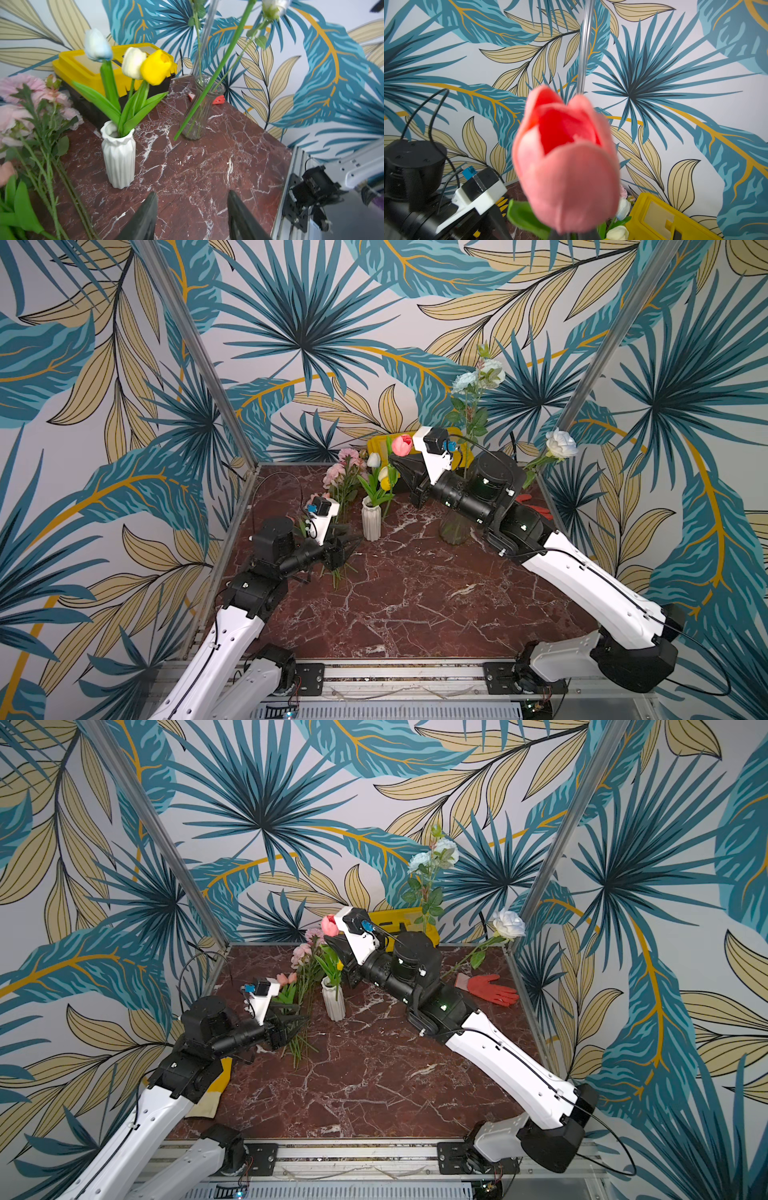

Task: Pick out pink flowers from the vase
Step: Pick up the flower from the vase, then place the flower at the center of the board.

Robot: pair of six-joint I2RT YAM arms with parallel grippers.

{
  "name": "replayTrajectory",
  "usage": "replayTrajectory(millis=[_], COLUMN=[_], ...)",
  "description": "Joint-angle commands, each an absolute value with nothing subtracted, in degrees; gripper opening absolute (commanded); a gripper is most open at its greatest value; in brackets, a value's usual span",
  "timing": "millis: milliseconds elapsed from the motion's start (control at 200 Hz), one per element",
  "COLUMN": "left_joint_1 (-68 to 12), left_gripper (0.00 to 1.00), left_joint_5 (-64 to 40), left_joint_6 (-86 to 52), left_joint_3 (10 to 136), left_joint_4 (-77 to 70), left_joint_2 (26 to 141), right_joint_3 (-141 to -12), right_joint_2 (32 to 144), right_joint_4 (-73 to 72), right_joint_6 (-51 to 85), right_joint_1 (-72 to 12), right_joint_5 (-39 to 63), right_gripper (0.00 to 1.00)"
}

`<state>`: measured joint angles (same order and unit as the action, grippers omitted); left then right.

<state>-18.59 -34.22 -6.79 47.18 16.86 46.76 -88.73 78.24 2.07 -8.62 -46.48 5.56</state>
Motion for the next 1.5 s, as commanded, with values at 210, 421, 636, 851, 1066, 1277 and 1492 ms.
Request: replayTrajectory(millis=[210, 421, 636, 851, 1066, 1277, 1492], left_joint_1=[-21.71, -21.72, -21.71, -21.73, -21.71, -21.74, -21.98], left_gripper=[0.55, 0.52, 0.48, 0.48, 0.46, 0.35, 0.0], left_joint_5=[-40.04, -46.57, -51.46, -50.71, -49.82, -50.11, -50.53], left_joint_6=[2.18, 1.09, 0.66, 0.72, 0.99, 1.35, 2.82], left_joint_3=[45.92, 43.42, 42.57, 42.1, 43.22, 43.16, 42.8], left_joint_4=[6.11, 1.23, -0.51, -0.79, -0.79, -0.84, -0.79], left_joint_2=[51.82, 54.33, 55.21, 55.94, 57.37, 57.35, 56.54], right_joint_3=[-73.12, -65.58, -62.64, -62.32, -62.22, -61.35, -61.7], right_joint_2=[76.34, 74.61, 73.02, 71.19, 70.93, 70.93, 71.75], right_joint_4=[-6.14, -15.54, -21.03, -22.03, -24.32, -26.28, -25.13], right_joint_6=[-6.36, -2.55, 0.15, 1.02, 4.18, 6.89, 7.5], right_joint_1=[-46.44, -43.56, -43.07, -43.09, -43.08, -43.07, -43.07], right_joint_5=[16.86, 22.4, 23.26, 23.24, 26.49, 28.73, 28.21], right_gripper=[0.0, 0.0, 0.0, 0.0, 0.0, 0.0, 0.0])
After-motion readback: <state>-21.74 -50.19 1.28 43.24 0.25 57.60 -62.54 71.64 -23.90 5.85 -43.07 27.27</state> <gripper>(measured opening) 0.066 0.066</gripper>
